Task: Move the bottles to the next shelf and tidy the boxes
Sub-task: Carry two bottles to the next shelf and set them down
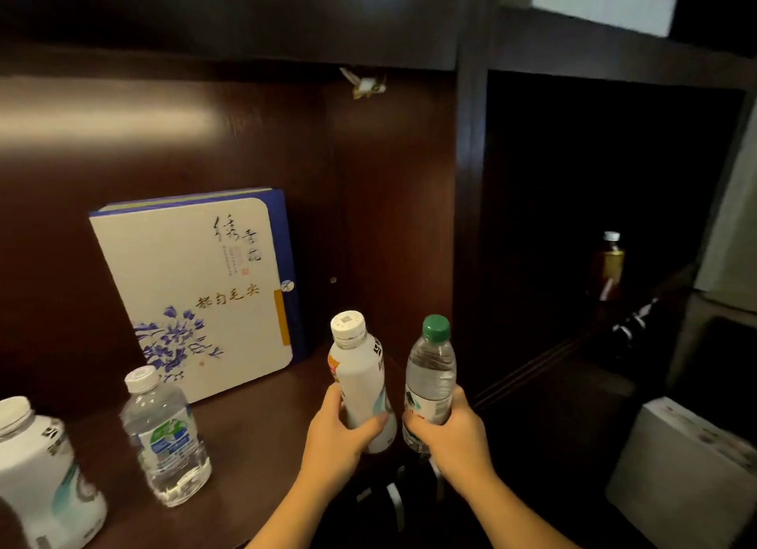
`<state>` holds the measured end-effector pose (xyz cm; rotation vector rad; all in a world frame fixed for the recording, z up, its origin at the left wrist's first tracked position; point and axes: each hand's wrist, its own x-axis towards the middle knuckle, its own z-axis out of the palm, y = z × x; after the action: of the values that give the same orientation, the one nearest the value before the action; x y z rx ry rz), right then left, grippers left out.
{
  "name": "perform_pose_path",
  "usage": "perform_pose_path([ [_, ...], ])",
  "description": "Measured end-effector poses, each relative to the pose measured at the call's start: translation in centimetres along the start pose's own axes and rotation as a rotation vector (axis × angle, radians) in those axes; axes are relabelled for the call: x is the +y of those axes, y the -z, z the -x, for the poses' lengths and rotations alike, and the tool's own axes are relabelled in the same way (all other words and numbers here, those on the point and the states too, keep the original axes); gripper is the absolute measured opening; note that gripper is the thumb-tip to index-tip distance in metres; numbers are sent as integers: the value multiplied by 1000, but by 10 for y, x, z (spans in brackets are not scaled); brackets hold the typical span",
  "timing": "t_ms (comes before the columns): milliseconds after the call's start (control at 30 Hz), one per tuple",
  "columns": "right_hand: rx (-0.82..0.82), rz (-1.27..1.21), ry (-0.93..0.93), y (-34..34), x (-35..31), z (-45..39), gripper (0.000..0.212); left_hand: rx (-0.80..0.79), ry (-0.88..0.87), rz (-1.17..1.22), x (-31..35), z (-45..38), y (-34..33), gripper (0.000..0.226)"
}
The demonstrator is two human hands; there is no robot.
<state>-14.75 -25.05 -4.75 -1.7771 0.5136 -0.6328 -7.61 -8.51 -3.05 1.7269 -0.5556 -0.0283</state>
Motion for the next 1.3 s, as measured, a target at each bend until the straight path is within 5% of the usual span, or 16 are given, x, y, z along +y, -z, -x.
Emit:
perform_pose_path([
  [300,276,37,-55,167,29,-32,54,-290,-109,88,50,-11,-151,58],
  [633,280,80,-5,294,70,-208,56,-142,-83,64,76,-138,-335,64],
  [967,167,51,-19,325,117,-373,59,9,49,-56,46,-262,-441,64],
  [1300,115,128,-49,311,146,-441,63,42,115,-160,7,-300,-474,67],
])
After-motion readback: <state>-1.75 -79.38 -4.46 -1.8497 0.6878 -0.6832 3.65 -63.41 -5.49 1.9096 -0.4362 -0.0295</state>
